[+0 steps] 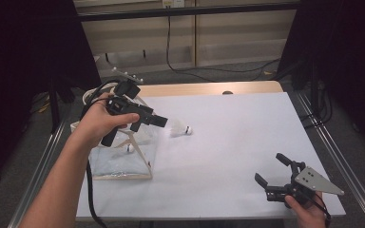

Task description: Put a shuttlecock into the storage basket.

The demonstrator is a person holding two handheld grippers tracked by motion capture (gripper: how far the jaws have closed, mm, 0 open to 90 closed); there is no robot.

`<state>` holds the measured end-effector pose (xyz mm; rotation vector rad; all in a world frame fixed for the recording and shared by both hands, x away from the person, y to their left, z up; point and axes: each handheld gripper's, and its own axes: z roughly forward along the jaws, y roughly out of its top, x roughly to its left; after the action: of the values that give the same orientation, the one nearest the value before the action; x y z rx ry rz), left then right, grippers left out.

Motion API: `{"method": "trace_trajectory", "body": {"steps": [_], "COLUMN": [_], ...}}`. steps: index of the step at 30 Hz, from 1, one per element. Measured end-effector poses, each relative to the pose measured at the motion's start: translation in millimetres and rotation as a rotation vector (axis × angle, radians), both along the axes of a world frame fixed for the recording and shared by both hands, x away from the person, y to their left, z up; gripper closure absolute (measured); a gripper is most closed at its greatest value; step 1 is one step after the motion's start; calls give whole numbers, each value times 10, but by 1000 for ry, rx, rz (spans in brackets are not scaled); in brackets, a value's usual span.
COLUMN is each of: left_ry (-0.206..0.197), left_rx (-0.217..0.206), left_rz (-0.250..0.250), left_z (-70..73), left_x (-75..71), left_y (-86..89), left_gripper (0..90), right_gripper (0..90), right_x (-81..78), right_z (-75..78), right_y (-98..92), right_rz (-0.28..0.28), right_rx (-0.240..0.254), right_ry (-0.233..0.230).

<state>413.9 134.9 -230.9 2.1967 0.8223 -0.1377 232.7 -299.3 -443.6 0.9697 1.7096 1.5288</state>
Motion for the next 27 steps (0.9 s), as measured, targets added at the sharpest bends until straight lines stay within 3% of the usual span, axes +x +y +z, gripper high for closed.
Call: {"method": "trace_trajectory", "body": {"steps": [6, 12, 21, 27], "left_ry": [-9, -5, -39, -35], "left_rx": [17, 2, 18, 18], "left_rz": [-7, -1, -15, -19], "left_z": [-36, -79, -142, -211], "left_x": [-8, -15, -20, -22], "left_y": [-67, -144, -250, -336], "left_gripper": [174, 153, 142, 137], "right_gripper": [6, 6, 6, 6], "right_x": [1, 3, 2, 1], "right_z": [0, -2, -2, -2], "right_y": [0, 2, 5, 13], "right_rz": [0, 4, 5, 6], "right_rx": [-2, -2, -1, 2], "right_ry": [0, 1, 1, 2]}}
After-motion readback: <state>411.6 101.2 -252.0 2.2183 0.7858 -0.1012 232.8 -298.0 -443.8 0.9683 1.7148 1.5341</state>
